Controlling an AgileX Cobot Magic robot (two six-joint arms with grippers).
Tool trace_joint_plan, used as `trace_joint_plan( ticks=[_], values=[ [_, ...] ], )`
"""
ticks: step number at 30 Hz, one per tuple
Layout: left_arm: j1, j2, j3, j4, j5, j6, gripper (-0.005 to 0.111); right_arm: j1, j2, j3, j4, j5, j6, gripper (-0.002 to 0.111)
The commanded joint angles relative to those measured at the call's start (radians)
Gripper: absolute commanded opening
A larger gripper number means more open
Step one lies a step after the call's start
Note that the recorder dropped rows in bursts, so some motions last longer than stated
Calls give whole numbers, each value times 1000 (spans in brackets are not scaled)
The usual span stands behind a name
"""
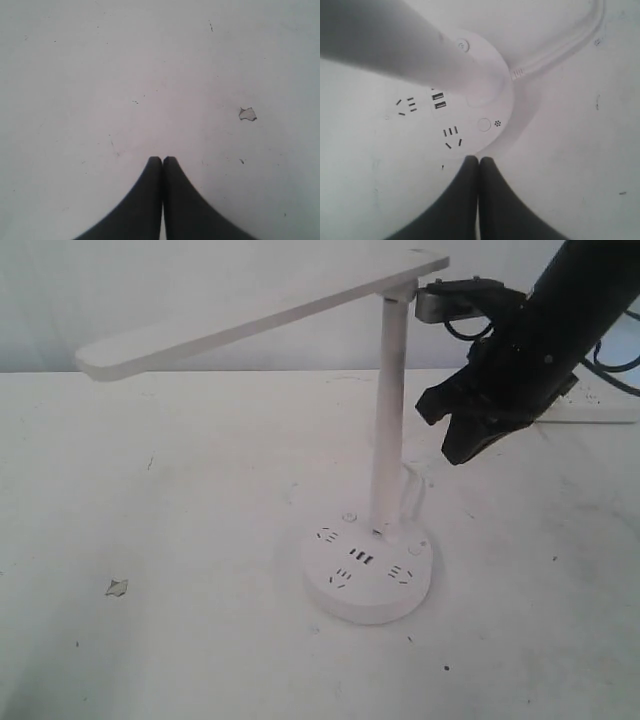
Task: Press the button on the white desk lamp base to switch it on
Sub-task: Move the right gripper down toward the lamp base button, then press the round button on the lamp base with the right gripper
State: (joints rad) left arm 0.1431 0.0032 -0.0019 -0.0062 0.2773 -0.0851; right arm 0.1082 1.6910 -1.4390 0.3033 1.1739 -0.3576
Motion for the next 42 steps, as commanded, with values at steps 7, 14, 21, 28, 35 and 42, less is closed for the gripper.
trace_joint_plan(
  ticks=[7,14,21,28,35,42],
  values=[
    [-5,-3,2,-4,-1,3,0,1,46,-3,5,-17,235,0],
    [-5,-3,2,-4,-1,3,0,1,64,0,20,-9,284,0],
    [-5,-3,2,-4,-1,3,0,1,63,101,53,-72,284,0],
    [-5,-3,2,-4,-1,3,0,1,64,233,152,-249,238,0],
    [-5,-3,2,-4,-1,3,0,1,117,246,152,-301,229,0],
    [-5,-3,2,-4,-1,3,0,1,148,265,163,-345,201,0]
  ],
)
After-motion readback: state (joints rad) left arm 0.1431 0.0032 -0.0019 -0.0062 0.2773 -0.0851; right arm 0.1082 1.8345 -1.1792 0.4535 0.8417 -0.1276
